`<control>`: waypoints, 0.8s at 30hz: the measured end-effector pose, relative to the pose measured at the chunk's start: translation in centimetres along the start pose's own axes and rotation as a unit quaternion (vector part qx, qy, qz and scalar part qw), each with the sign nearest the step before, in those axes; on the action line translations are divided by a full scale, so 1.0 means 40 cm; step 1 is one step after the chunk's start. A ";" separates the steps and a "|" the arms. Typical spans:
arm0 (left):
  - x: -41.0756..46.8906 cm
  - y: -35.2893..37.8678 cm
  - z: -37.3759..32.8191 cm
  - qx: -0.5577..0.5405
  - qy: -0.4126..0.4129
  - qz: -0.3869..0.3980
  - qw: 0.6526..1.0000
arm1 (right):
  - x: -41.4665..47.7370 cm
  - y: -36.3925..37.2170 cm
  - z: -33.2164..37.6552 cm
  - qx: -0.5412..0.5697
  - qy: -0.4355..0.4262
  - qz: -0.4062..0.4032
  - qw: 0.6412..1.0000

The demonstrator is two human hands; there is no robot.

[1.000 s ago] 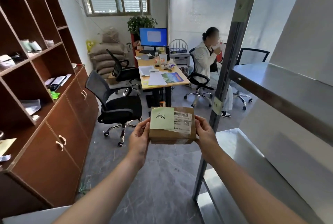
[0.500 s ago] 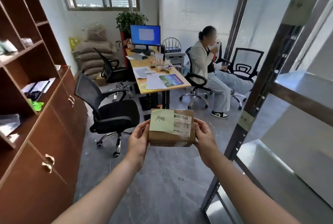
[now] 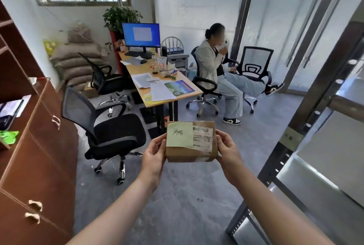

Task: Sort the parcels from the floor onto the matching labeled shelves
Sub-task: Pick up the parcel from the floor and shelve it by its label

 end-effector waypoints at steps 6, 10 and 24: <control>0.099 0.004 0.024 0.012 -0.026 0.010 1.000 | 0.091 0.002 -0.033 0.009 0.016 -0.005 1.000; 0.184 0.025 0.037 0.021 -0.037 0.016 0.999 | 0.172 -0.001 -0.043 0.021 0.022 -0.010 0.999; 0.418 0.223 0.068 0.008 -0.116 0.029 0.993 | 0.386 -0.096 -0.004 0.056 0.008 -0.066 0.996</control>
Point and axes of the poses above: each hand's wrist, its own x-axis towards the middle knuckle, its own y-axis out of the palm, z = x × y, the point moved 1 cm from there along x, towards the middle knuckle, and after that the axes turned 12 degrees about -x, right-handed, at the moved point
